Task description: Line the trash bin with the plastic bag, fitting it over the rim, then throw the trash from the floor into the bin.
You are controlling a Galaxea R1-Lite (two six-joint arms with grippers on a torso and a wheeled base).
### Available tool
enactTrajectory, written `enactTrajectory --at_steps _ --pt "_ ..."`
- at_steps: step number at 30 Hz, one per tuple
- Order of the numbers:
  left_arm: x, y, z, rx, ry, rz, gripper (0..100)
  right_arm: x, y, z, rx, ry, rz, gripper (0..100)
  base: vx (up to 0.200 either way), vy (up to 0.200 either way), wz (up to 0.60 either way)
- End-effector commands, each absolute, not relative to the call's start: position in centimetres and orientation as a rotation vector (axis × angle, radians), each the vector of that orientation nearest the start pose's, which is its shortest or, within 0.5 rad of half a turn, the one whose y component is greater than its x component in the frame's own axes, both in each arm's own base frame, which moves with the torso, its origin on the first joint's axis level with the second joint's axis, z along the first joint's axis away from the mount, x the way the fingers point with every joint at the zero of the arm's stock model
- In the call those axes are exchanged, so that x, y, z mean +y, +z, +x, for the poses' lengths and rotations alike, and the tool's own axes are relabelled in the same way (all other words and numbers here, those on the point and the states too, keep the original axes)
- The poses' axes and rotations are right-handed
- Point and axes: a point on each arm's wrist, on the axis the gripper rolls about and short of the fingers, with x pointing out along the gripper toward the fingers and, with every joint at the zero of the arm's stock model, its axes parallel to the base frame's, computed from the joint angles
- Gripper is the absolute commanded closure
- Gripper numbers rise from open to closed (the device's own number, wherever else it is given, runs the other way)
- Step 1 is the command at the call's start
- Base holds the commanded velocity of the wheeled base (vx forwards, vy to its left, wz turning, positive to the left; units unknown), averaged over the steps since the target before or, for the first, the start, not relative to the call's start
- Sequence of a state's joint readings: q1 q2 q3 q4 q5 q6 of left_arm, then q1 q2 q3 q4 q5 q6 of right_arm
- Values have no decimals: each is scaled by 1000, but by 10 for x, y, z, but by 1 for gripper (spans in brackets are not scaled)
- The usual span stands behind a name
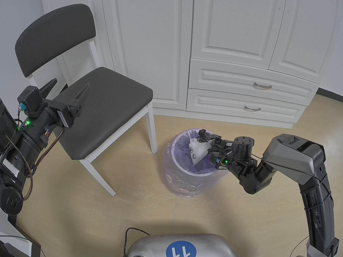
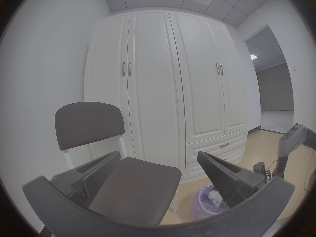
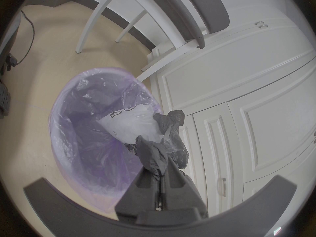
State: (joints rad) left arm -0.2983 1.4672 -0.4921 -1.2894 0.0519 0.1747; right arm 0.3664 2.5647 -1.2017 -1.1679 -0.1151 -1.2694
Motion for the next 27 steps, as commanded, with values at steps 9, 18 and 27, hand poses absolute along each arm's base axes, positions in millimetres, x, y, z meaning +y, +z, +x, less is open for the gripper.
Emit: enactTrajectory --at_steps 9,18,27 --pt "-65 229 217 -337 -215 117 0 164 -21 393 84 446 -1325 100 0 0 0" --pt "-65 230 217 -339 -212 115 0 173 -26 414 50 415 -1316 100 0 0 0" --pt "-65 228 219 -332 -213 116 0 177 -34 449 60 345 -1315 100 0 0 0"
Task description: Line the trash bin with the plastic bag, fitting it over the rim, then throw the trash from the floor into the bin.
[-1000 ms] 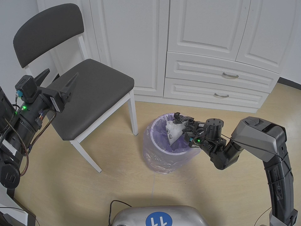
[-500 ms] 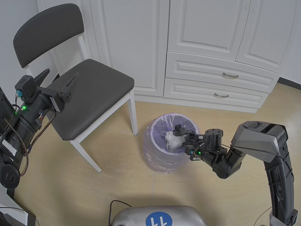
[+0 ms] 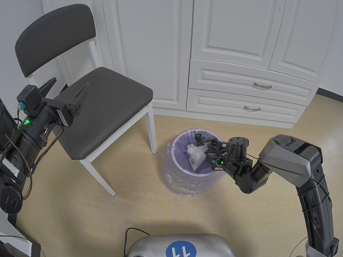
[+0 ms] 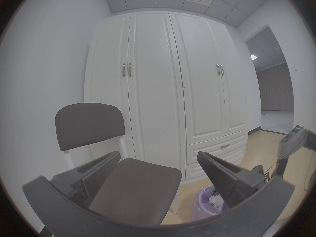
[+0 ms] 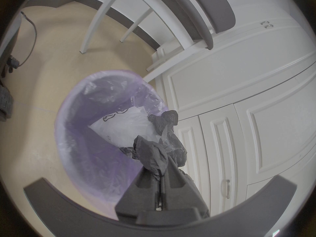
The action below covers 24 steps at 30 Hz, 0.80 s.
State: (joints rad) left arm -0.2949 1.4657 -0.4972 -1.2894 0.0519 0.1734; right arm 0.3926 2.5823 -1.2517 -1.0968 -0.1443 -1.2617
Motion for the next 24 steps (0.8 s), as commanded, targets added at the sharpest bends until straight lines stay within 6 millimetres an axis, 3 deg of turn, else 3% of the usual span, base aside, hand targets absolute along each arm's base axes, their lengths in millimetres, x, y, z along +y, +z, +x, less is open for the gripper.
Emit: enactTrajectory --at_steps 1,18,20,24 --pt "-65 228 219 -330 -213 117 0 177 -38 452 66 348 -1316 100 0 0 0" --pt "-67 224 221 -316 -218 123 0 182 -50 450 85 384 -1326 100 0 0 0" --pt "-67 225 220 -319 -218 123 0 183 -48 450 80 383 -1326 100 0 0 0" --pt "-66 227 218 -329 -217 119 0 185 -23 450 37 356 -1317 100 0 0 0"
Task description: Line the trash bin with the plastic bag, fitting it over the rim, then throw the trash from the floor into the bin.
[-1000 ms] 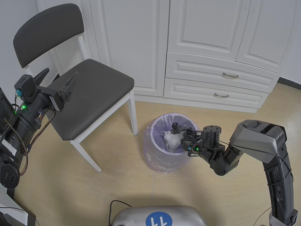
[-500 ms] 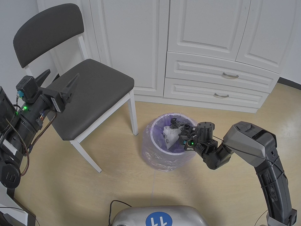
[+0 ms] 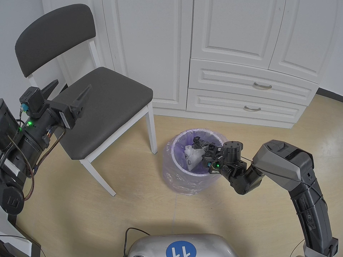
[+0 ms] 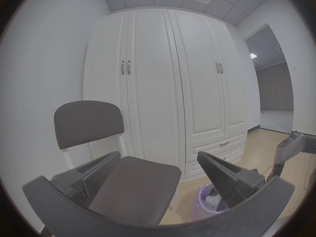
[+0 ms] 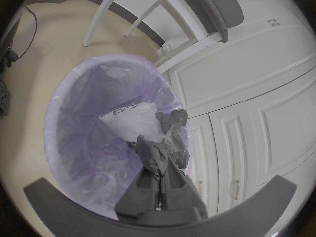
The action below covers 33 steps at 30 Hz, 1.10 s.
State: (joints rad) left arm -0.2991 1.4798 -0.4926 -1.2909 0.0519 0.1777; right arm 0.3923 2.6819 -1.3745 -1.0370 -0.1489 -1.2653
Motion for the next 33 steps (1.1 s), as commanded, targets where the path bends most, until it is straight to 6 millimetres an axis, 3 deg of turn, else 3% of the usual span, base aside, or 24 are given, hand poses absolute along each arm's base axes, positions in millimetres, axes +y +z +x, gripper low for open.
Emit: enactTrajectory --at_steps 1,7,12,15,18,22,28,33 --pt "-66 227 218 -330 -217 121 0 184 -17 450 29 350 -1317 100 0 0 0" --pt "-66 228 217 -340 -216 117 0 190 8 438 11 366 -1320 100 0 0 0" --pt "-65 230 216 -363 -213 113 0 199 17 431 -6 384 -1328 100 0 0 0" --pt "-65 230 216 -362 -212 113 0 194 22 427 28 408 -1376 100 0 0 0" --pt "-66 230 216 -363 -215 113 0 188 22 429 62 425 -1431 100 0 0 0" --pt "-67 228 218 -353 -220 116 0 188 31 448 93 463 -1574 100 0 0 0" --pt "-67 229 216 -360 -220 113 0 202 27 464 119 511 -1613 100 0 0 0" --pt "-67 229 217 -359 -220 113 0 214 4 473 127 532 -1625 100 0 0 0"
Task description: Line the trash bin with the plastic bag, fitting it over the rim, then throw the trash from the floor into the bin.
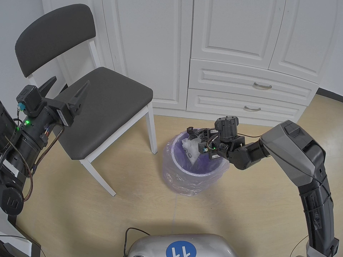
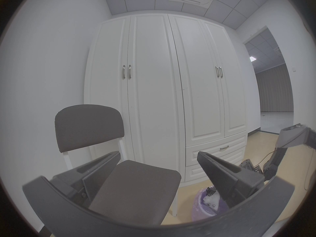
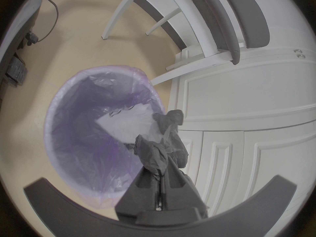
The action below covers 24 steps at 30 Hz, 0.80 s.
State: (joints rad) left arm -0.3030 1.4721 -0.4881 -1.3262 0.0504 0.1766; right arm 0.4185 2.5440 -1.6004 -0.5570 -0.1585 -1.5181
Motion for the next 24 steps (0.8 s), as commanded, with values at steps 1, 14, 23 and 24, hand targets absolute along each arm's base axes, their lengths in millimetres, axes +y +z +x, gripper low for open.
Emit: enactTrajectory --at_steps 1,14,23,24 --pt "-66 229 217 -358 -219 112 0 214 0 473 141 538 -1629 100 0 0 0" --pt "-66 228 218 -355 -215 113 0 217 -19 469 176 578 -1640 100 0 0 0" --pt "-66 228 218 -352 -218 115 0 214 -31 462 213 612 -1648 100 0 0 0" --pt "-66 228 218 -352 -218 115 0 213 -33 461 222 618 -1650 100 0 0 0"
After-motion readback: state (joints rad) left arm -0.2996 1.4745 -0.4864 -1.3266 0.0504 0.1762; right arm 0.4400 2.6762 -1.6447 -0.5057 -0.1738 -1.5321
